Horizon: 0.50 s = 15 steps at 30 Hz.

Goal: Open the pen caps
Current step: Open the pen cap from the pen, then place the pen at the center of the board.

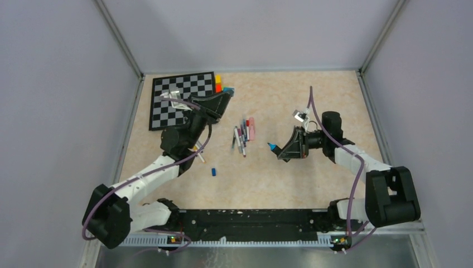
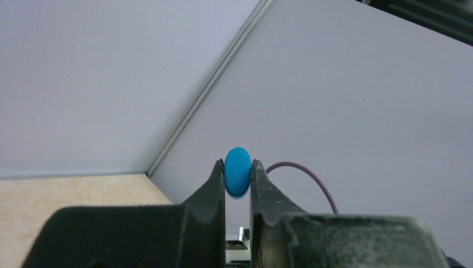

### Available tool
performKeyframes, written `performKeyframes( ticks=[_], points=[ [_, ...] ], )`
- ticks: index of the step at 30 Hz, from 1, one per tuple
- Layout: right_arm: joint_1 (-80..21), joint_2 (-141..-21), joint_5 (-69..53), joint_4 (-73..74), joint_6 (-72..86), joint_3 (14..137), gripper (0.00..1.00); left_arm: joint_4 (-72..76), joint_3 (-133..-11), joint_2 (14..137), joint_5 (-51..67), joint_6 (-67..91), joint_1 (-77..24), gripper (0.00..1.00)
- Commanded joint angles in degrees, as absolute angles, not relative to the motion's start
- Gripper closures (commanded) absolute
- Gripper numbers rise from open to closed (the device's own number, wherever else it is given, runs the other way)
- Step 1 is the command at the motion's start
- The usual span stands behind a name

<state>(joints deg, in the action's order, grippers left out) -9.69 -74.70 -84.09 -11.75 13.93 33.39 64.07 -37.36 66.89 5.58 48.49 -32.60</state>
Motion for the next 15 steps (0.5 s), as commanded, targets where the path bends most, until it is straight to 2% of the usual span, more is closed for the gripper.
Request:
performKeyframes(
  ticks=[1, 5, 9, 15],
  points=[
    [-8.63, -73.27, -83.61, -2.07, 4.92, 36.10, 1.00, 60.60, -37.34, 63.90, 3.86, 45.39, -32.91, 1.00],
    [-7.36, -70.89, -76.18, 15.47, -14.45, 40.27, 1.00, 54.63, -33.70, 57.96, 5.44, 44.56, -32.90, 1.00],
    [-5.66, -69.05, -72.00, 20.89, -22.07, 41.90, 1.00, 44.97, -29.77, 49.43, 5.61, 44.54, -32.87, 1.00],
    [-2.57, -66.97, -66.79, 21.80, -25.27, 41.85, 1.00, 30.06, -26.96, 40.21, 7.41, 44.01, -32.95, 1.00]
  ],
)
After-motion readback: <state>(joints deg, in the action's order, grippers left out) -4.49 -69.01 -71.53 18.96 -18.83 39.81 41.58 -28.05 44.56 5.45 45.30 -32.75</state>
